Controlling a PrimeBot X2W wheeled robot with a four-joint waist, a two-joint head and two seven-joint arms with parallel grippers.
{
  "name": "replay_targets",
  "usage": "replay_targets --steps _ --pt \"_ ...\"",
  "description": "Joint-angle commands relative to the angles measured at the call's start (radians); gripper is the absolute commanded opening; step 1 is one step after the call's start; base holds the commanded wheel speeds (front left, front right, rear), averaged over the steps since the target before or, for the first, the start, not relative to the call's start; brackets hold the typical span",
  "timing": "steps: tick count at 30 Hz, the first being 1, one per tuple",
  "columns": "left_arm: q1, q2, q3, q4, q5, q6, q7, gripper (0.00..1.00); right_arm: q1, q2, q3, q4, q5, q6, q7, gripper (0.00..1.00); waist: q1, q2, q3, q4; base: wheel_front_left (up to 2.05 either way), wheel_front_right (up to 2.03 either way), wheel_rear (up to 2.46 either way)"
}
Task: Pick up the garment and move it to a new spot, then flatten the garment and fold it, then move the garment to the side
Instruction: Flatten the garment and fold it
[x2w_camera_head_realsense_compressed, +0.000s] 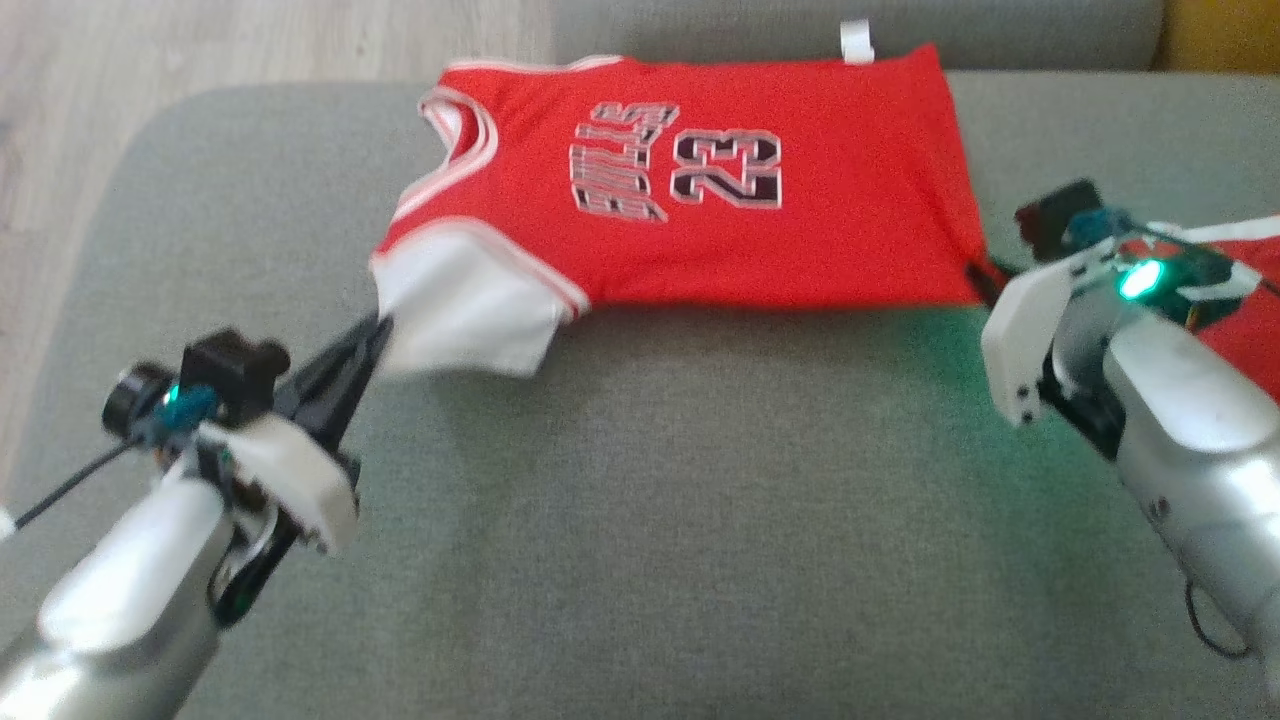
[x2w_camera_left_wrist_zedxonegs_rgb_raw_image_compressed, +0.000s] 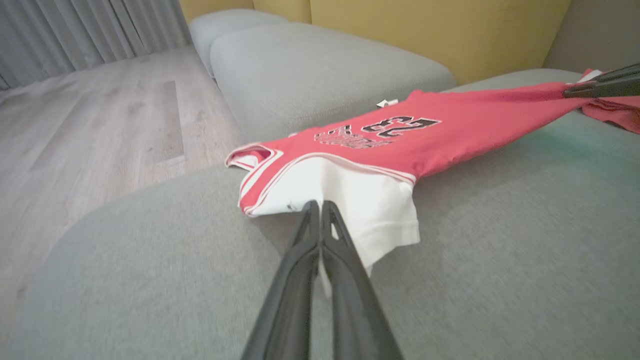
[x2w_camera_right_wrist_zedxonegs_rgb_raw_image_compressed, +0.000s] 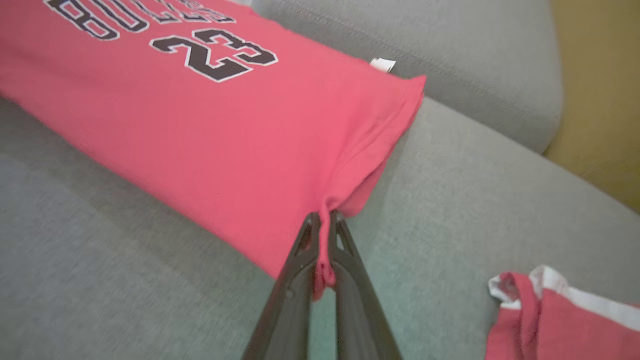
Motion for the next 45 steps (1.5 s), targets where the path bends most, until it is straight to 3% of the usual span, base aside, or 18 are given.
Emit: replay_targets --steps 1,7,13,20,28,45 --pt "-0.034 0.064 0.038 -0.041 -0.015 0.002 0.008 0.0 0.013 -0.025 0.019 -0.037 0.031 0.003 0.02 0.0 0.0003 0.0 -0.03 0.002 0.0 0.0 0.0" --pt "0.068 0.191 -0.036 -0.238 -0.105 0.002 0.123 0.0 0.09 -0.18 0.167 -0.236 0.248 0.003 0.184 0.0 0.0003 0.0 -0.085 0.0 0.0 0.0 0.0" --pt "0.141 0.285 -0.059 -0.397 -0.168 0.004 0.228 0.0 0.134 -0.284 0.241 -0.362 0.385 0.003 0.275 0.0 0.0003 0.0 -0.129 -0.01 0.0 0.0 0.0" --pt "0.164 0.329 -0.038 -0.497 -0.189 0.054 0.252 0.0 0.143 -0.348 0.264 -0.449 0.451 0.003 0.303 0.0 0.0003 0.0 -0.125 -0.02 0.0 0.0 0.0" --pt "0.082 0.289 -0.008 -0.443 -0.172 0.067 0.233 0.0 0.095 -0.325 0.223 -0.441 0.469 0.003 0.269 0.0 0.0003 0.0 -0.071 -0.036 0.0 0.0 0.0" --pt "-0.181 0.184 0.003 -0.15 -0.16 0.014 0.213 0.0 -0.029 -0.2 0.146 -0.312 0.539 0.003 0.242 0.0 0.0003 0.0 0.03 -0.071 0.0 0.0 0.0"
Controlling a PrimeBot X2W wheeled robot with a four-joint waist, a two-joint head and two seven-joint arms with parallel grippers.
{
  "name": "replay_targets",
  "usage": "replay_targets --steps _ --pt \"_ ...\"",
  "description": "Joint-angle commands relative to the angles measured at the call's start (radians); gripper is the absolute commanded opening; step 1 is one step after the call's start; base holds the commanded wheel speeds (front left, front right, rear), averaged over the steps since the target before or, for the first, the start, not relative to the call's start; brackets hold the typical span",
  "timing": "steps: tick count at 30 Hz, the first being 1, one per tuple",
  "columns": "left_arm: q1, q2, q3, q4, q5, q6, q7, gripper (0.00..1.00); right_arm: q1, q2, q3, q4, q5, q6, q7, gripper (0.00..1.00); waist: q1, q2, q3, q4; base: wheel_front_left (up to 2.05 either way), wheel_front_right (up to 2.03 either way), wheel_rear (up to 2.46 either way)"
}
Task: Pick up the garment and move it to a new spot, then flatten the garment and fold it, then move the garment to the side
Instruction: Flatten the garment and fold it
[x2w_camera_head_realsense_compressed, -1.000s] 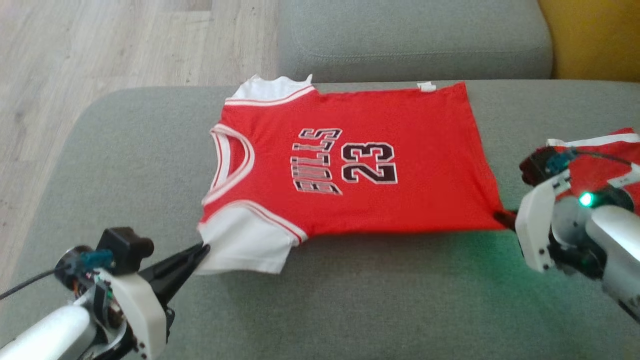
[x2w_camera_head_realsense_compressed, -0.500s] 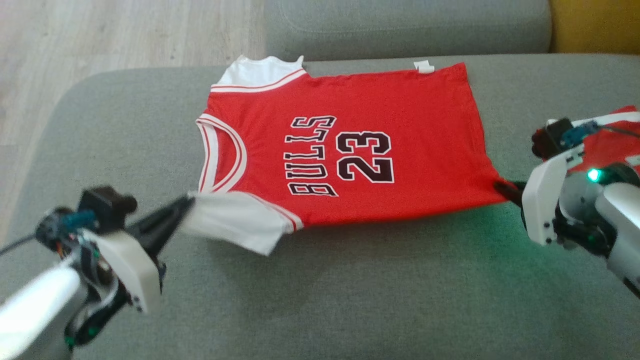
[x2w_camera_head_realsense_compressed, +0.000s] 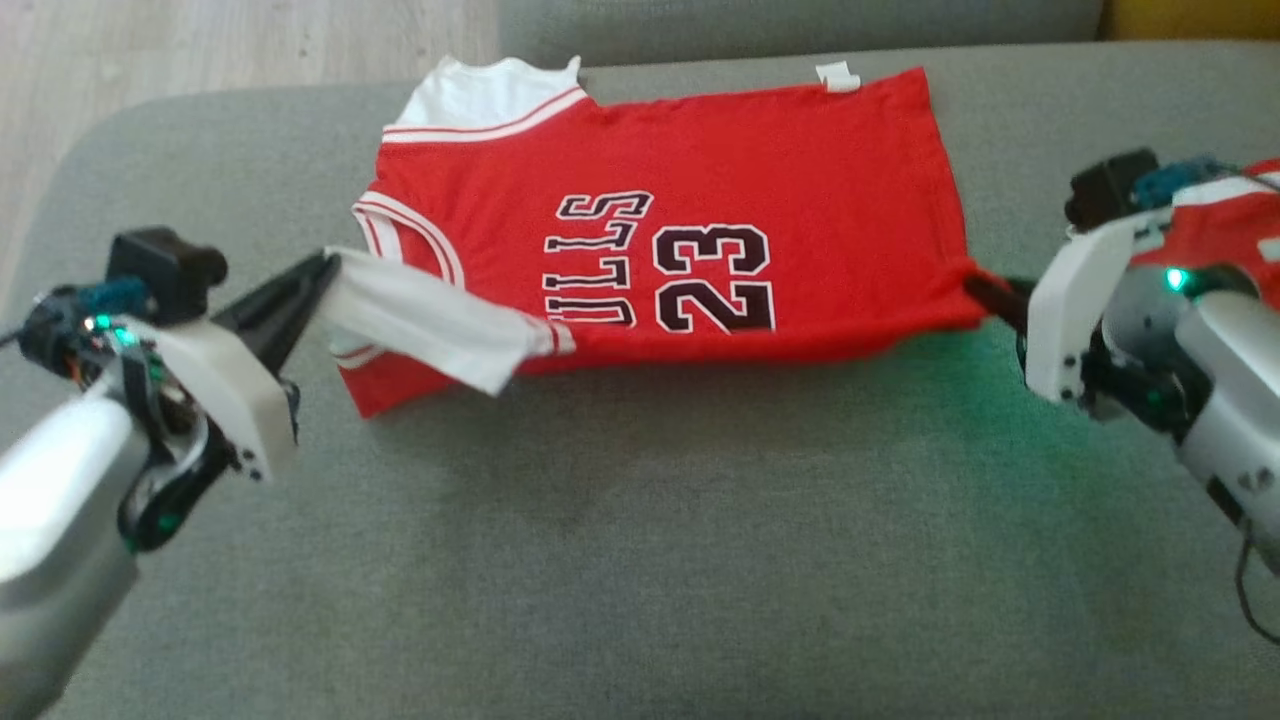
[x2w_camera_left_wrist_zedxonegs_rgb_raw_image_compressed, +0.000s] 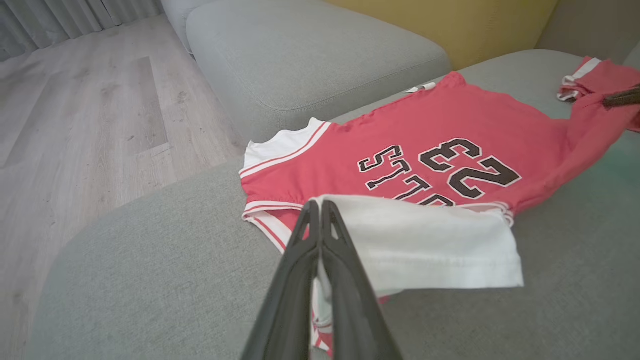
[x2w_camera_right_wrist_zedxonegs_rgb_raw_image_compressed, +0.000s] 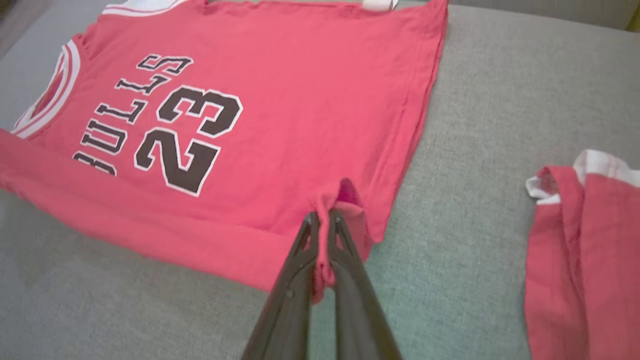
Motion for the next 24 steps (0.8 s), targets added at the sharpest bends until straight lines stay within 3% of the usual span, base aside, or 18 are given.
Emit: replay_targets --steps 1,12,24 --pt "-0.073 0.033 0.059 -0.004 0.006 -0.003 -0.012 0.0 -0.034 -0.001 -0.015 -0.008 0.0 0.004 -0.014 0.0 -0.0001 0.0 0.013 -0.007 0.0 0.0 0.0" --pt "-0.222 -0.02 0.023 0.186 -0.002 -0.014 -0.026 0.0 -0.109 0.072 -0.011 0.077 -0.004 0.004 -0.054 0.0 -0.0001 0.0 0.083 -0.025 0.0 0.0 0.0" --pt "-0.335 -0.07 -0.13 0.274 -0.007 -0.015 -0.056 0.0 -0.175 0.124 0.017 0.175 -0.034 0.004 -0.114 0.0 -0.0001 0.0 0.136 -0.035 0.0 0.0 0.0"
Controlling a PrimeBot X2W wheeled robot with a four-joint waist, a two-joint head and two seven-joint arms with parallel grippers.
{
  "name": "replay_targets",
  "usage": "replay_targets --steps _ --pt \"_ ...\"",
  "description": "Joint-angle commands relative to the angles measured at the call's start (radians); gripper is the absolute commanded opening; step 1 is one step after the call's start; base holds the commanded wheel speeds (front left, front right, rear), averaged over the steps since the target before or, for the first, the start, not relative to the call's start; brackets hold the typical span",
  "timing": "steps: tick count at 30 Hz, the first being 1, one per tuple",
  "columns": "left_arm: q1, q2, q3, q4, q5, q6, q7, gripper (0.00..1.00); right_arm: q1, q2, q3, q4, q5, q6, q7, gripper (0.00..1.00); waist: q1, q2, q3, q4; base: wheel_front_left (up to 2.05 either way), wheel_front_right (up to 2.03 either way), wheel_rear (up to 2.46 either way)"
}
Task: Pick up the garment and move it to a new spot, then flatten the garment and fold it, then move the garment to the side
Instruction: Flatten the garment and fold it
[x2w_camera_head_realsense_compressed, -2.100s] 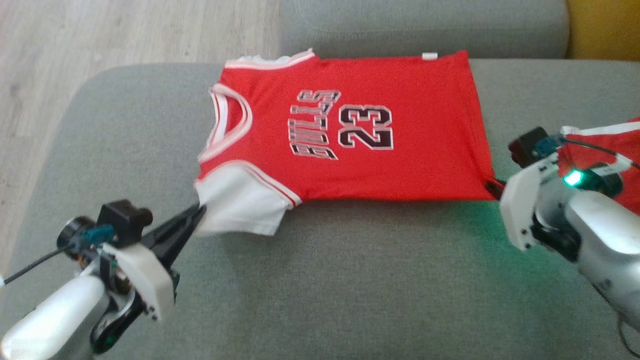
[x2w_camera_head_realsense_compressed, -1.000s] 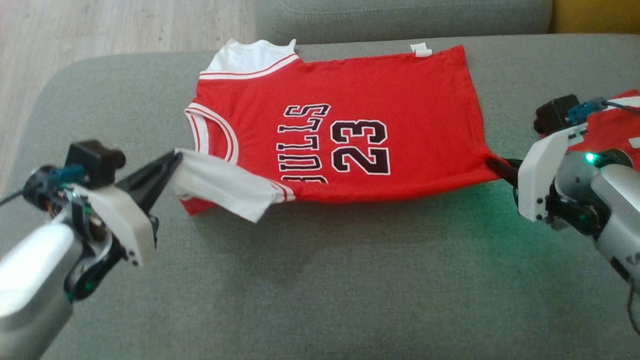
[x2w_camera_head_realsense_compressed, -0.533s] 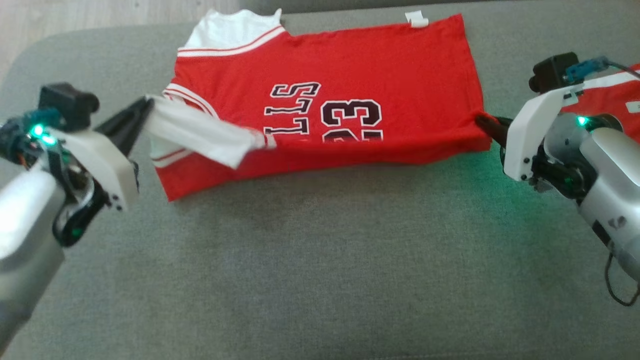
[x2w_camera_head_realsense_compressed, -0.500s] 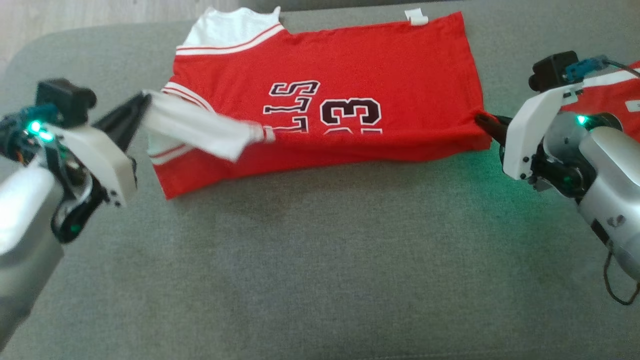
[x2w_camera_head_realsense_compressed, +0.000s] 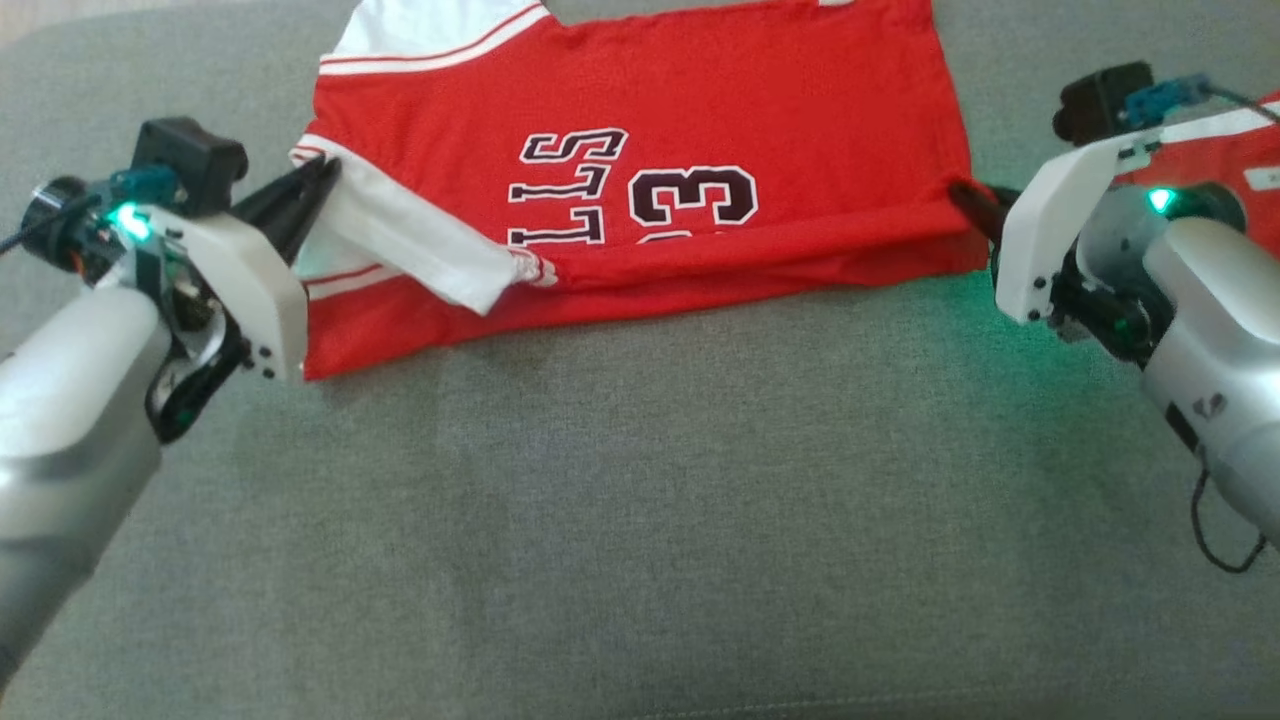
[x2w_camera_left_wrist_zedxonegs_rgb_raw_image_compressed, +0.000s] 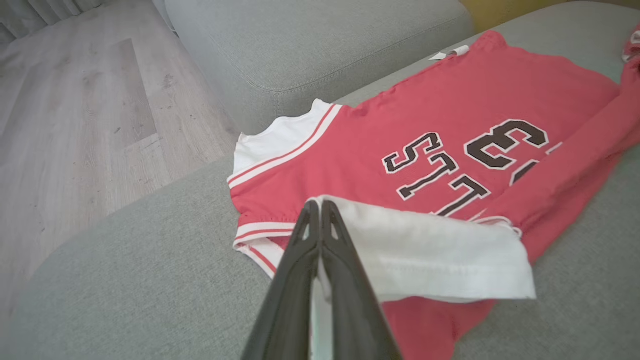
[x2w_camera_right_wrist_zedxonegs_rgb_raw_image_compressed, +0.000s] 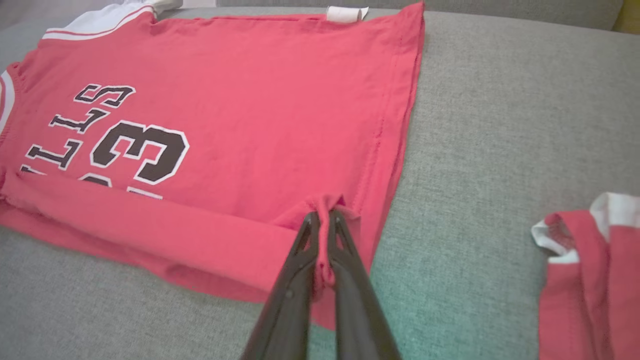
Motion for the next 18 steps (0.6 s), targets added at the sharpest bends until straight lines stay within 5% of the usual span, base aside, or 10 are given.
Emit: replay_targets --steps 1,10,11,12,13,18 --pt "-0.08 0.033 0.034 -0.002 -0.008 0.002 -0.012 0.0 -0.03 0.005 -0.004 -0.007 -0.007 0.004 -0.015 0.0 0.0 0.0 0.012 -0.001 0.0 0.0 0.0" --pt "-0.192 -0.033 -0.005 0.139 -0.003 0.002 -0.085 0.0 -0.097 0.041 0.009 0.061 -0.028 0.004 -0.07 0.0 0.0 0.0 0.062 0.003 0.0 0.0 0.0" --pt "-0.202 -0.043 -0.005 0.158 0.0 0.002 -0.1 0.27 -0.106 0.045 0.009 0.073 -0.036 0.004 -0.089 0.95 0.0 0.0 0.066 0.003 0.0 0.0 0.0" --pt "-0.211 -0.054 -0.003 0.18 0.003 0.002 -0.118 0.76 -0.113 0.051 0.005 0.086 -0.038 0.004 -0.108 1.0 0.0 0.0 0.068 0.004 0.0 0.0 0.0" --pt "-0.219 -0.066 -0.001 0.202 0.005 0.003 -0.136 1.0 -0.117 0.059 0.001 0.097 -0.038 0.004 -0.125 1.0 0.0 0.0 0.07 0.005 0.0 0.0 0.0" --pt "-0.246 -0.114 0.035 0.301 -0.004 0.029 -0.249 1.0 -0.132 0.084 -0.023 0.125 -0.037 0.004 -0.244 1.0 0.0 0.0 0.066 0.008 0.0 0.0 0.0"
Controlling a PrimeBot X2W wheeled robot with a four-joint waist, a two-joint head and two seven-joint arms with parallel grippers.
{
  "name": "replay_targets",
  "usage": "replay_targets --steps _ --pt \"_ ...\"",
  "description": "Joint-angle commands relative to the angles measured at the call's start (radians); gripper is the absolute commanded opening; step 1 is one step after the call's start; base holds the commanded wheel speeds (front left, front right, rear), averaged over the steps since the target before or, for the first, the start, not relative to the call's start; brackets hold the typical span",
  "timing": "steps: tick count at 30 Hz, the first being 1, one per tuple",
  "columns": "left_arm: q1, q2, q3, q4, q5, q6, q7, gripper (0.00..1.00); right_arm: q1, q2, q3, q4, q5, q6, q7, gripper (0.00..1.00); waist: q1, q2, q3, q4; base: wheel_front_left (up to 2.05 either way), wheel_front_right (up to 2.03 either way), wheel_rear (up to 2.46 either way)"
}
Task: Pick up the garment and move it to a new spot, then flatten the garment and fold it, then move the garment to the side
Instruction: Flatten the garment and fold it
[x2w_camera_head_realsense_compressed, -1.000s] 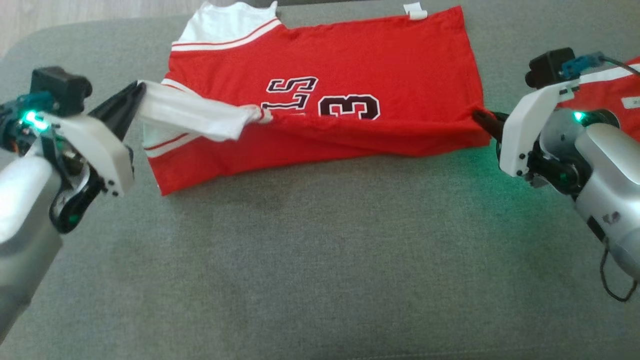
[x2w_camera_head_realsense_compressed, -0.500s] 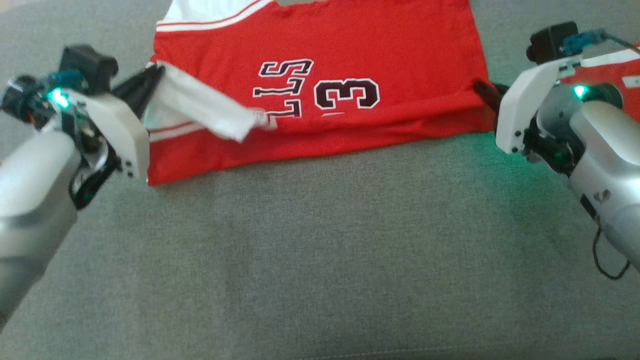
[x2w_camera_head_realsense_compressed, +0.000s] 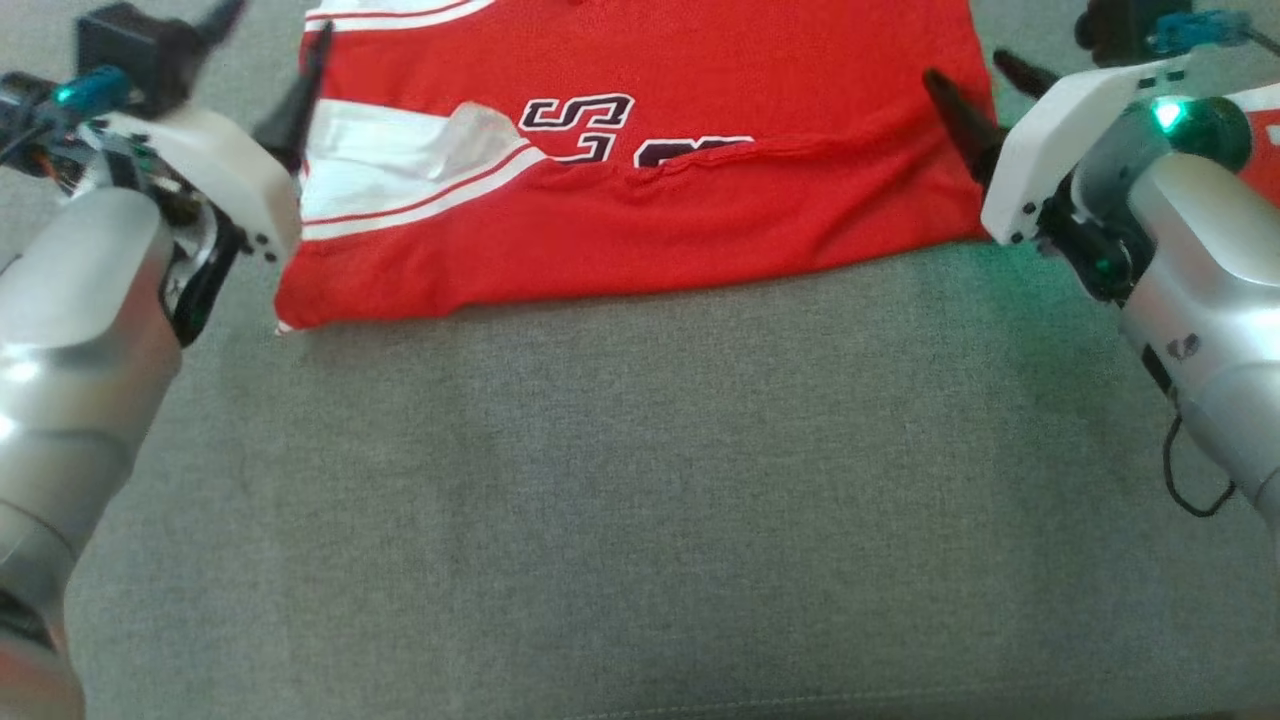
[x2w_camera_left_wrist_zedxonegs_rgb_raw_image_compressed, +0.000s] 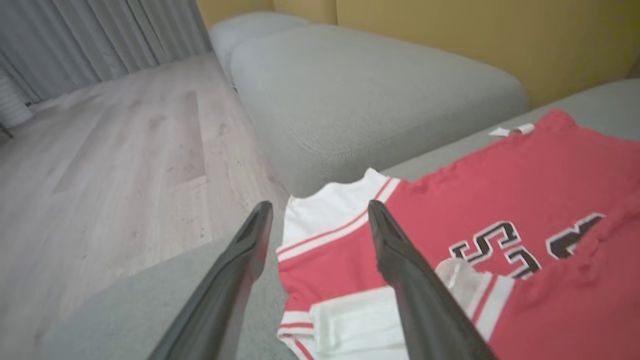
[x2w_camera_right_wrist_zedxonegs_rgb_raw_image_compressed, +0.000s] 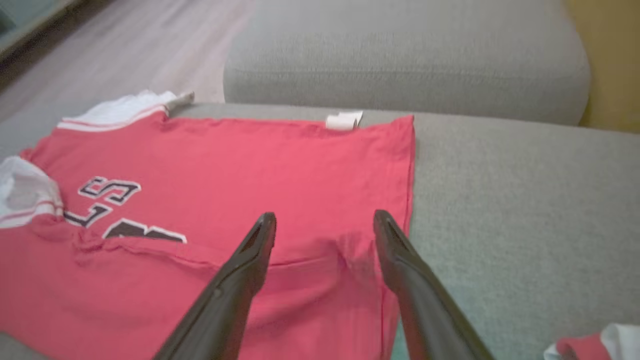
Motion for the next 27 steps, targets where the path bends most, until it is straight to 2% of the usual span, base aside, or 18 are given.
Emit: replay_targets --steps 1,3,6,9,13,17,20,22,25,27 --pt "-0.079 0.016 0.075 0.039 0.0 0.045 -0.096 1.0 -0.025 0.007 -0.031 0.009 -0.005 0.004 -0.113 1.0 -0.0001 0.0 -0.014 0.005 0.0 0.0 0.0" --pt "-0.081 0.009 0.095 0.048 -0.007 0.061 -0.12 1.0 -0.023 0.013 -0.046 0.018 -0.001 0.004 -0.154 1.0 -0.0001 0.0 -0.021 0.007 0.0 0.0 0.0" --pt "-0.064 -0.01 0.163 0.039 -0.026 0.102 -0.154 1.0 -0.009 0.04 -0.094 0.034 0.011 0.004 -0.291 1.0 -0.0001 0.0 -0.047 0.008 0.0 0.0 0.0" --pt "-0.015 -0.008 0.287 -0.084 0.006 0.157 -0.157 1.0 0.013 0.065 -0.15 0.034 -0.01 0.004 -0.355 1.0 -0.0001 0.0 -0.077 0.009 0.0 0.0 0.0" --pt "0.171 -0.026 0.456 -0.313 0.114 0.234 -0.158 1.0 0.09 0.072 -0.41 -0.098 -0.154 0.004 -0.359 1.0 -0.0001 0.0 -0.12 0.008 0.0 0.0 0.0" --pt "0.399 -0.075 0.575 -0.501 0.223 0.284 -0.158 1.0 0.333 0.167 -0.682 -0.311 -0.408 0.004 -0.359 1.0 -0.0001 0.0 -0.163 0.004 0.0 0.0 0.0" --pt "0.56 -0.125 0.642 -0.6 0.281 0.302 -0.158 1.0 0.527 0.259 -0.818 -0.465 -0.579 0.004 -0.359 1.0 -0.0001 0.0 -0.187 0.004 0.0 0.0 0.0" --pt "0.654 -0.16 0.681 -0.648 0.312 0.306 -0.158 1.0 0.632 0.29 -0.867 -0.541 -0.643 0.004 -0.359 1.0 -0.0001 0.0 -0.198 0.005 0.0 0.0 0.0" --pt "0.77 -0.207 0.737 -0.697 0.356 0.306 -0.158 1.0 0.747 0.304 -0.891 -0.612 -0.688 0.004 -0.359 1.0 -0.0001 0.0 -0.209 0.006 0.0 0.0 0.0" --pt "0.83 -0.232 0.763 -0.704 0.379 0.293 -0.158 1.0 0.798 0.305 -0.883 -0.644 -0.672 0.004 -0.359 1.0 -0.0001 0.0 -0.213 0.008 0.0 0.0 0.0"
